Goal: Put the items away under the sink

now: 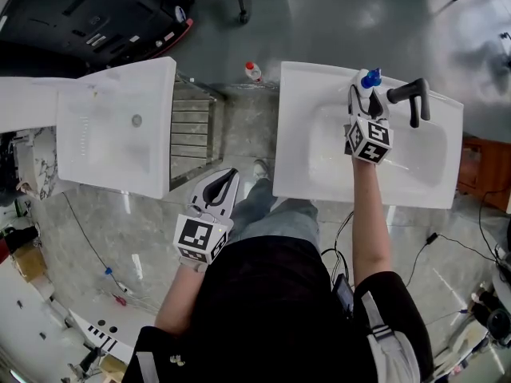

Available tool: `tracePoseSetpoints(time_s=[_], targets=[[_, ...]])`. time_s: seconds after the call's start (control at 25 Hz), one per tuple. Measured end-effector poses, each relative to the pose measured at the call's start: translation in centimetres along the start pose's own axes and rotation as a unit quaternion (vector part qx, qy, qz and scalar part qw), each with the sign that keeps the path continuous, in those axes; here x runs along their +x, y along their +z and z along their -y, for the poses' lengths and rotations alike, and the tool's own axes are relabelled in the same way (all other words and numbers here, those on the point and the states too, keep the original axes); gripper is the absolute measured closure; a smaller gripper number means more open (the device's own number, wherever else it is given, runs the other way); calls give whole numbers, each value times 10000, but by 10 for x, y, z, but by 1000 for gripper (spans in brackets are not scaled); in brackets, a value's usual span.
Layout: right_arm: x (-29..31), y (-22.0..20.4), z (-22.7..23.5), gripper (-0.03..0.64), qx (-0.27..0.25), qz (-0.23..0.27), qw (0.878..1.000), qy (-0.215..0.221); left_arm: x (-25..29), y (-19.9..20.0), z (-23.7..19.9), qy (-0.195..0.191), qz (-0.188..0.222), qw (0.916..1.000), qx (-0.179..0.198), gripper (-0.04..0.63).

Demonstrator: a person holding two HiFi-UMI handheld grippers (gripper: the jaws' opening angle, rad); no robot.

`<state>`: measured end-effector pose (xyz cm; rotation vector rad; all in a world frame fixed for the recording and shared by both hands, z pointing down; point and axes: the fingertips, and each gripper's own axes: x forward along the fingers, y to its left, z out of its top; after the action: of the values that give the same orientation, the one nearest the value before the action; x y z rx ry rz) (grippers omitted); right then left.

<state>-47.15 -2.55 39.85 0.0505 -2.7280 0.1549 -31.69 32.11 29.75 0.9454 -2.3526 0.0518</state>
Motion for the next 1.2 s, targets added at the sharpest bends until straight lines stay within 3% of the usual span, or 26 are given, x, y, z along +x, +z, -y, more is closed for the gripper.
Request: tracePoseSetpoints(time_s=[0.64, 1.2], targets=[[-26, 6, -6, 431, -88, 93, 9998, -124, -7, 5, -10, -265, 74, 9996, 119, 575], [-119, 24, 5, 431, 190, 512, 9967, -595, 16, 26, 12, -1289, 214, 9893, 652, 574]])
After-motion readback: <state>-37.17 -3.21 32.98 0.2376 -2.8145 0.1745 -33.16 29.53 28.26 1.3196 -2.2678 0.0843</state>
